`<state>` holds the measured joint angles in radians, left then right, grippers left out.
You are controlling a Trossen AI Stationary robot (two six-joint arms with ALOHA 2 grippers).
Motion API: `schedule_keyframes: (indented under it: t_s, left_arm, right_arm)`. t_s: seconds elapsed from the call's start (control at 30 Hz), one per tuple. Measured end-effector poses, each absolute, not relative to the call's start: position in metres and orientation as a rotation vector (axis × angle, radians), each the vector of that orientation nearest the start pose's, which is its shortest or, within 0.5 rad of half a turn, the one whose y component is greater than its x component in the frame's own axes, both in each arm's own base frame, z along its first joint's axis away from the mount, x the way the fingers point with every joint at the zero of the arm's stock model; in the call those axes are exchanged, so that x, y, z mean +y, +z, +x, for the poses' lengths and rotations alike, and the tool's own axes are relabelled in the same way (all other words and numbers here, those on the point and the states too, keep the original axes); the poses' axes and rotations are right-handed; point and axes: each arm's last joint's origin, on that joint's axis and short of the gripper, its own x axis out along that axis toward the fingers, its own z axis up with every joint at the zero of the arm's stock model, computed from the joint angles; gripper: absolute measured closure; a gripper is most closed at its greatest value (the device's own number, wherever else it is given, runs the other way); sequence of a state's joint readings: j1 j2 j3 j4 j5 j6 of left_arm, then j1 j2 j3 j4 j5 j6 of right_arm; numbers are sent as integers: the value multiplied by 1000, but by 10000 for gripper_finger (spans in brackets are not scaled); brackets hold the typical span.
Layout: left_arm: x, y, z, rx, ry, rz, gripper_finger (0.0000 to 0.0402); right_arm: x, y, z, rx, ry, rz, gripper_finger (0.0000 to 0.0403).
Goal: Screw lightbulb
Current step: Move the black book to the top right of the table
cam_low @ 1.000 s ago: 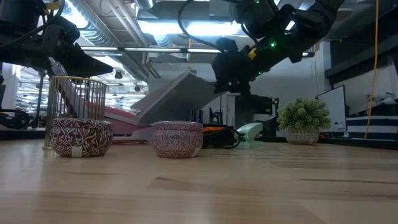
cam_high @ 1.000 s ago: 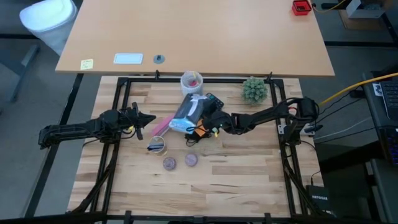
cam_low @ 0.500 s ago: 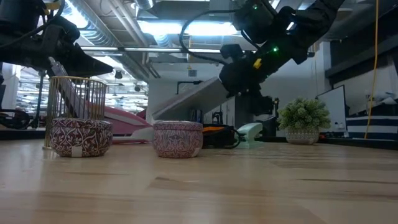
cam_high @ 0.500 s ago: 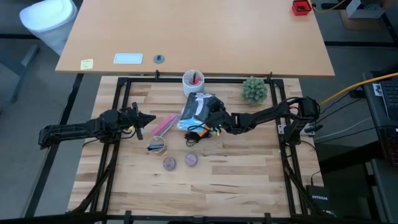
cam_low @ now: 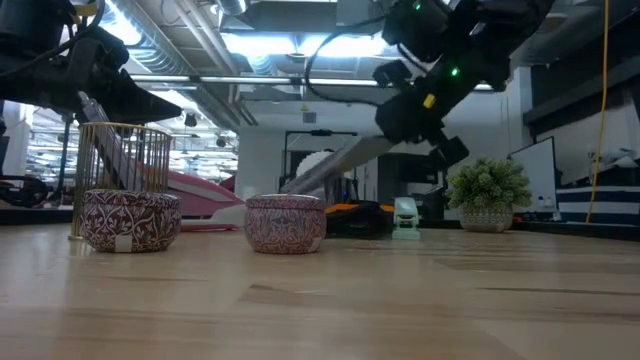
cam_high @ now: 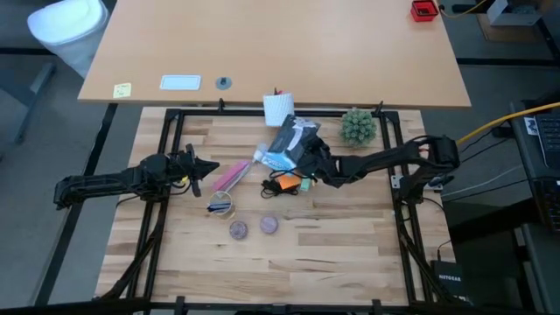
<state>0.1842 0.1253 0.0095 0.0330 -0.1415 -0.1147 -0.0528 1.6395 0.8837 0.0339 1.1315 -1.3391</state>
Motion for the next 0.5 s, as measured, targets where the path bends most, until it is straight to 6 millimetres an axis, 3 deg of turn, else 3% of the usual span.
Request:
schedule_keyframes:
  t_s: [0.17,0.5]
  left_arm:
    - [23,160,102,62,331,-130,400]
    - [23,160,102,63,331,-125,400]
  right_arm:
    - [-38,200,309,1327,-550,-1470,383]
    - [-10,191,304,1278,-433,-1446,383]
